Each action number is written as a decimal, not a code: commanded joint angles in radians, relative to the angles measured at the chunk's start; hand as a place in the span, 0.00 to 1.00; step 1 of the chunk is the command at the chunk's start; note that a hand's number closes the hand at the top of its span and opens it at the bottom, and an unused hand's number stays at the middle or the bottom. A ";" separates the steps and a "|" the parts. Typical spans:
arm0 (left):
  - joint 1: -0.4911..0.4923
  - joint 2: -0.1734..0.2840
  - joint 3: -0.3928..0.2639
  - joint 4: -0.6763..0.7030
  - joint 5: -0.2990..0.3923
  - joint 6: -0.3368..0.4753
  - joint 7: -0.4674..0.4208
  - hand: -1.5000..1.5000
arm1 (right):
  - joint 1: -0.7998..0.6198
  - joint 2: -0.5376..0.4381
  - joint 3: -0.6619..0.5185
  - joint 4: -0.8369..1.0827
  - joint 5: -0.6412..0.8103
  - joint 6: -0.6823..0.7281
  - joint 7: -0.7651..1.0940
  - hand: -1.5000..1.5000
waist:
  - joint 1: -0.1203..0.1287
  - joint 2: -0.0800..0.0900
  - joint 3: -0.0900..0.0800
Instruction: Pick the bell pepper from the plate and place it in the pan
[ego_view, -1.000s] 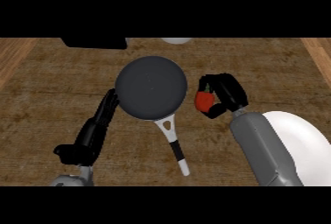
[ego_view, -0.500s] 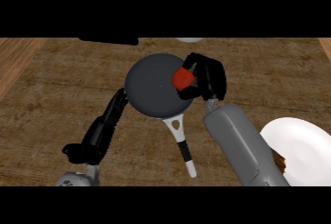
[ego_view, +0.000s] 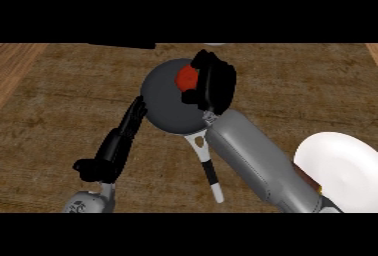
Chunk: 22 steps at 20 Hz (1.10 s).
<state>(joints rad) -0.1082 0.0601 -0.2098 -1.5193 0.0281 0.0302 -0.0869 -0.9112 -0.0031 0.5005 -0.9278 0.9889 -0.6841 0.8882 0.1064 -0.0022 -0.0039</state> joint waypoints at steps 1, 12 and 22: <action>-0.013 -0.011 0.002 0.021 -0.018 0.018 -0.021 0.50 | -0.084 0.003 0.110 0.102 0.127 -0.100 0.254 1.00 | -0.016 0.010 0.001; 0.031 -0.008 0.005 -0.032 -0.004 0.012 -0.007 0.50 | -0.170 0.003 0.034 0.335 0.133 -0.340 0.239 1.00 | -0.030 0.020 0.004; -0.009 -0.028 -0.024 0.013 -0.025 -0.002 -0.038 0.50 | -0.119 0.003 -0.048 0.317 -0.366 -0.051 -0.025 0.00 | 0.033 0.053 0.007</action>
<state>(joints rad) -0.1148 0.0491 -0.2138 -1.5243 0.0173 0.0239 -0.1103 -1.0383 0.0001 0.4937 -0.5861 0.7963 -0.8228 0.9698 0.1204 0.0386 0.0017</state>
